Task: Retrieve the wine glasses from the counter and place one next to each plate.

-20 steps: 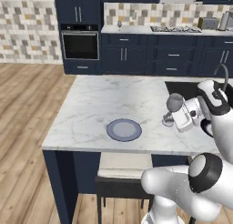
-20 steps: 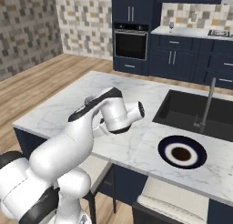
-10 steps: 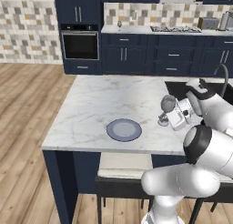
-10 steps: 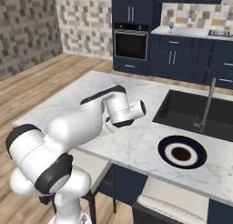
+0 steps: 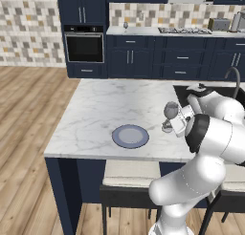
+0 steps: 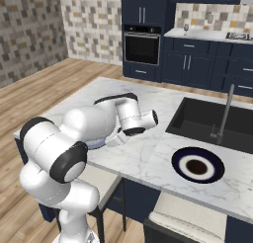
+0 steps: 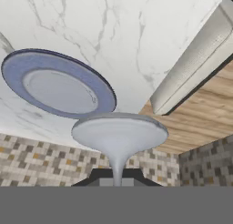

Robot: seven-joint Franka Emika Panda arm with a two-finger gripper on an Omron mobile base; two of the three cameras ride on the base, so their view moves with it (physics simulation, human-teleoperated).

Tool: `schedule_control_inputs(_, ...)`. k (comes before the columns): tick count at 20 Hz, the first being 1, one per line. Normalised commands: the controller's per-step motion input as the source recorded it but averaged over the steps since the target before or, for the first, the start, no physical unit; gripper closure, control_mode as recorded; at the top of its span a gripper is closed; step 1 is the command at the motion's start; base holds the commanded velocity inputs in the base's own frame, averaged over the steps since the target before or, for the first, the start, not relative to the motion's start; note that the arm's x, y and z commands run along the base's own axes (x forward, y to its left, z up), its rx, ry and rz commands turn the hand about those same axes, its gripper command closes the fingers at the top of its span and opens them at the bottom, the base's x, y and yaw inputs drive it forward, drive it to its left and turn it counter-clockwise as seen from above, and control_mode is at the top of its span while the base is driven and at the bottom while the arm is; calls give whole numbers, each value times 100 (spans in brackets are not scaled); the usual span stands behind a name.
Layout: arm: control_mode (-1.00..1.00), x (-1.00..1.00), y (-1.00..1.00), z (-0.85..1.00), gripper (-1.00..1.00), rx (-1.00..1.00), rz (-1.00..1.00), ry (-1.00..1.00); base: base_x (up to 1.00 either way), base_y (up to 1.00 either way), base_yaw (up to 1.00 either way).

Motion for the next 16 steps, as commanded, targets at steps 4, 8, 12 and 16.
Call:
schedule_control_inputs(4, -100, 33, 0, -27, 100, 0, 0, 0, 0, 0, 0)
schedule_control_inputs(8, -100, 32, 0, -30, 100, 0, 0, 0, 0, 0, 0)
schedule_control_inputs(12, -100, 29, 0, -29, 100, 0, 0, 0, 0, 0, 0)
schedule_control_inputs(16, -100, 27, 0, -29, 100, 0, 0, 0, 0, 0, 0)
